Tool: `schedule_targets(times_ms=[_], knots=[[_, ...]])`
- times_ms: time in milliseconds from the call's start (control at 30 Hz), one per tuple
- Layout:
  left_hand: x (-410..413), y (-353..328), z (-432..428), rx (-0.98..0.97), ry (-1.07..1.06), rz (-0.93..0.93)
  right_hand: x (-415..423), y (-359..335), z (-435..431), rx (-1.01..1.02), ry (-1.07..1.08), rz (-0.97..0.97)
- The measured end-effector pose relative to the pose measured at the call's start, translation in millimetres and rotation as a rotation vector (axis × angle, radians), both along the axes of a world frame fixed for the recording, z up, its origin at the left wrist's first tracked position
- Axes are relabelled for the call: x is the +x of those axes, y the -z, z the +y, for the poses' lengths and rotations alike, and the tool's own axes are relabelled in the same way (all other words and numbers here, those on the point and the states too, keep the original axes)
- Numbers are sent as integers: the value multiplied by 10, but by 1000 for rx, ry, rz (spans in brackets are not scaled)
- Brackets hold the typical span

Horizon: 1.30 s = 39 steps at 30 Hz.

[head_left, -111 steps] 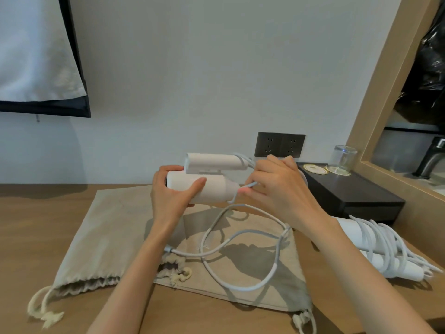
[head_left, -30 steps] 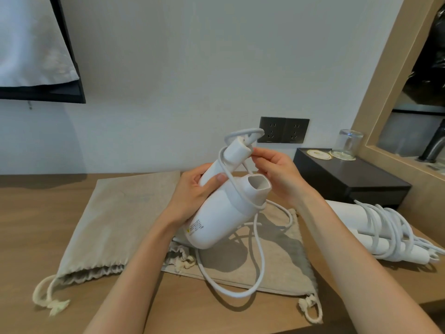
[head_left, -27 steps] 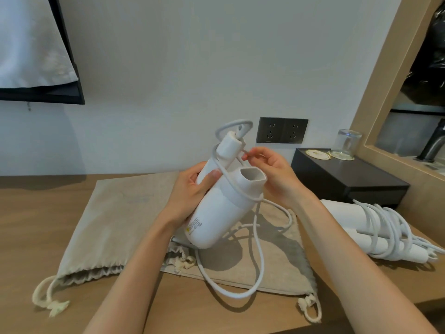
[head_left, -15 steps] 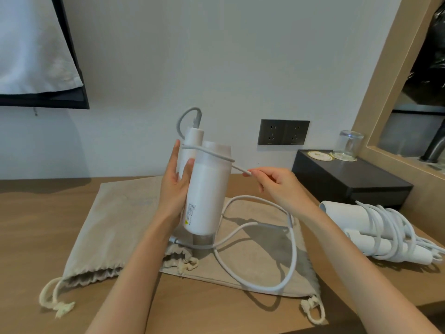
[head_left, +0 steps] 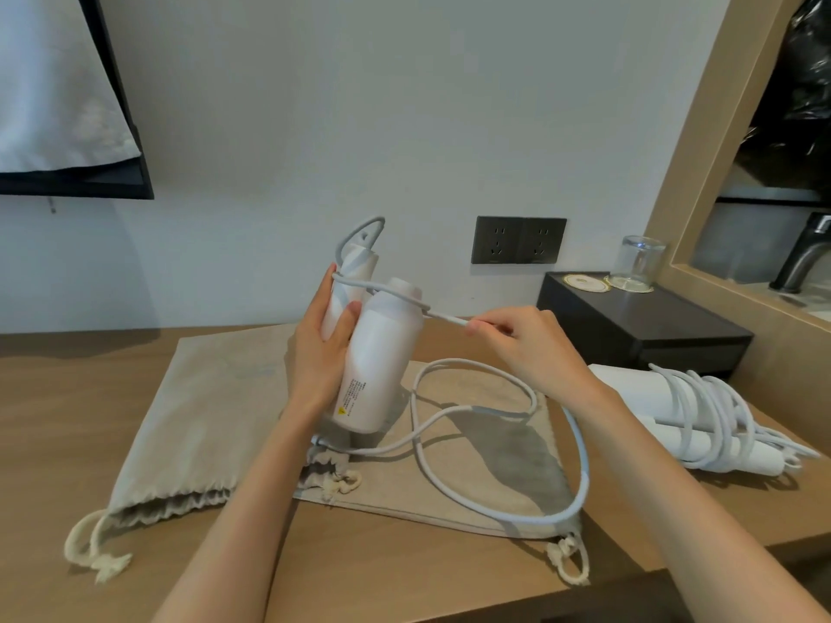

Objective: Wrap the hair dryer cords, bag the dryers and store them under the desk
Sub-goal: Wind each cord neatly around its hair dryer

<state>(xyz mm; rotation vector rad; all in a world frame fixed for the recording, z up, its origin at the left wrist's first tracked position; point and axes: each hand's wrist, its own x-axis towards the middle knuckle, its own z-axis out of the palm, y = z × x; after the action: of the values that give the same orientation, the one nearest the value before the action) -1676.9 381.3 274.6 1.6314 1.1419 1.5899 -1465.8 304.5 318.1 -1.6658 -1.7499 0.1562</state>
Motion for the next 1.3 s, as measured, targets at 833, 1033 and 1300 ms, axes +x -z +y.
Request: schedule_targets(times_ms=[833,1033,1300], knots=[[236,252,28,745,-369,891,-169,-229,-230,155,-288,-733],[307,308,33,896,-303,875,-42,-349,-165,112,-91,-663],[315,308,54,852,-183,791,-73,-401,53,52,-199,-550]])
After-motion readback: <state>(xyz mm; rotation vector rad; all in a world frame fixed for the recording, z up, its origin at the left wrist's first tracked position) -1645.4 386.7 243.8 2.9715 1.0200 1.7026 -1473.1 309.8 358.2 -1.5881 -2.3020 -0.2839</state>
